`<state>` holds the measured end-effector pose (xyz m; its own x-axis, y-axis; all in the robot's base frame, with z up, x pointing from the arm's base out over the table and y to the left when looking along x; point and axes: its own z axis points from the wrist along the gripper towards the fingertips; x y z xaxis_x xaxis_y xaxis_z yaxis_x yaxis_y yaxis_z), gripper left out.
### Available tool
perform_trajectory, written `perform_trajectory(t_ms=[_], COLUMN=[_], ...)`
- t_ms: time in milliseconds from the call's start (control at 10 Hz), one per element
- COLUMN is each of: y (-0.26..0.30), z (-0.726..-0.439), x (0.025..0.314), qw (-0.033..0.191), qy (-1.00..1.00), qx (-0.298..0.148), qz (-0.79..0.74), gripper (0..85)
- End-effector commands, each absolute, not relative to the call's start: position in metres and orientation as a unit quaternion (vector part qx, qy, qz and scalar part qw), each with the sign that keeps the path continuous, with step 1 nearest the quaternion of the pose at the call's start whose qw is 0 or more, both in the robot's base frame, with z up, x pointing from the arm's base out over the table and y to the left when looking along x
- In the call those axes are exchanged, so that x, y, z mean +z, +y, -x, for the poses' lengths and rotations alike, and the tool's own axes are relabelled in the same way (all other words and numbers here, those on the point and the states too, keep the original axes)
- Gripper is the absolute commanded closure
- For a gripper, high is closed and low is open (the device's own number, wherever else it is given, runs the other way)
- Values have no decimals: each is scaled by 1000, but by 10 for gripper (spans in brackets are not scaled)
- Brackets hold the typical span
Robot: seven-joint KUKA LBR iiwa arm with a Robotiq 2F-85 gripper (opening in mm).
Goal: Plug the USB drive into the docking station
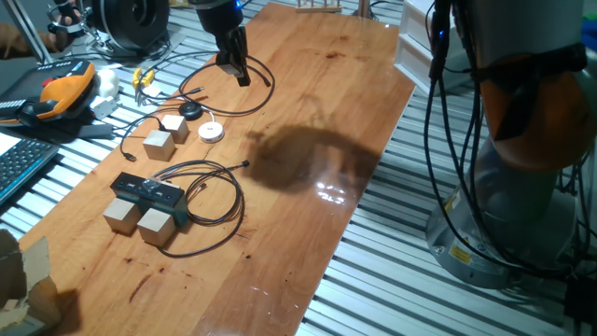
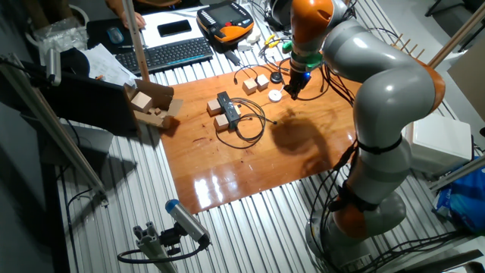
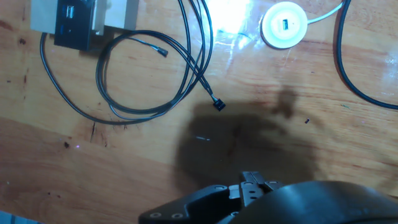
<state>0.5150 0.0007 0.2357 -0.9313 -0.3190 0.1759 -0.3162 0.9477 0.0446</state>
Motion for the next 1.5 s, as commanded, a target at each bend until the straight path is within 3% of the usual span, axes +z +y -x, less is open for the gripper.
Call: perform_trajectory(t_ms=[0,300,500,700,800,1000,1200,1300,1400], y=[1,1,1,1,1,1,1,1,1], z=[-515,-515,-515,-515,-515,-515,-515,-515,-515], x=[236,236,236,236,236,236,236,236,236], qw=[92,89,79,55,61,23,36,35,45], qy=[-983,-986,-990,-989,-986,-991,-989,-991,-989], qx=[-8,-8,-49,-61,-65,-9,-46,-23,-43], qz=[-160,-139,-102,-124,-138,-133,-135,-125,-132], gripper=[850,850,850,850,850,850,850,850,850])
